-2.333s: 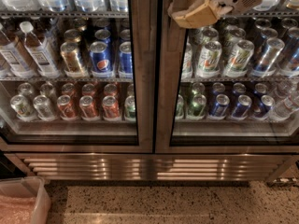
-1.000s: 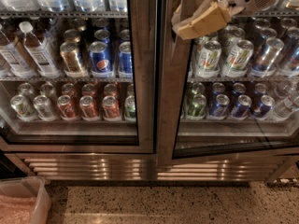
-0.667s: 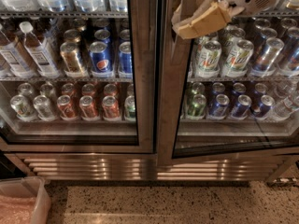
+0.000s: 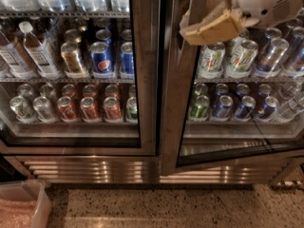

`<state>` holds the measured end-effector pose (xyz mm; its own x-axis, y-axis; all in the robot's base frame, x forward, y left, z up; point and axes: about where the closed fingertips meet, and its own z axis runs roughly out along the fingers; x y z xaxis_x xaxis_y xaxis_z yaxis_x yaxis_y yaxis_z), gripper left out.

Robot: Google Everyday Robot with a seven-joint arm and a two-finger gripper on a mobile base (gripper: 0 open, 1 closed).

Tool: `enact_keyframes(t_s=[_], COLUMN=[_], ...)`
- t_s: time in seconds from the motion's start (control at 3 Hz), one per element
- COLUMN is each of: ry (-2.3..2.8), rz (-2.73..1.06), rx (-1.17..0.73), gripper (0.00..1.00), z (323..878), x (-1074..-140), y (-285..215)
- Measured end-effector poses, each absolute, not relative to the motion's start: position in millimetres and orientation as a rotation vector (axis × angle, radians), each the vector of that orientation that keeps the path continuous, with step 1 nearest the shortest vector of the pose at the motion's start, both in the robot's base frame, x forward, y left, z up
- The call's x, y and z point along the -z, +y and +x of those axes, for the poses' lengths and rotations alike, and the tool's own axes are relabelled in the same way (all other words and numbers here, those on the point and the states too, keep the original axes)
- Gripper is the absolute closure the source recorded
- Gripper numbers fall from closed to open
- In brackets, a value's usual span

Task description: Open right fridge door

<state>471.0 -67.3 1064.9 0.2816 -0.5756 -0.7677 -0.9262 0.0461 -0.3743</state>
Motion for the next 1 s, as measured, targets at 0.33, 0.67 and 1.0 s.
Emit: enact_keyframes(t_s=[0.33, 0.67, 1.0], ry=[1.402, 1.375, 1.381], rz=[-1.639, -1.561, -1.503], rx=[-0.482, -0.478, -0.485], gripper=[0.43, 0.19, 0.0], z=[472, 470, 463], x=[-1063, -1057, -1050], y=[-69, -77, -87])
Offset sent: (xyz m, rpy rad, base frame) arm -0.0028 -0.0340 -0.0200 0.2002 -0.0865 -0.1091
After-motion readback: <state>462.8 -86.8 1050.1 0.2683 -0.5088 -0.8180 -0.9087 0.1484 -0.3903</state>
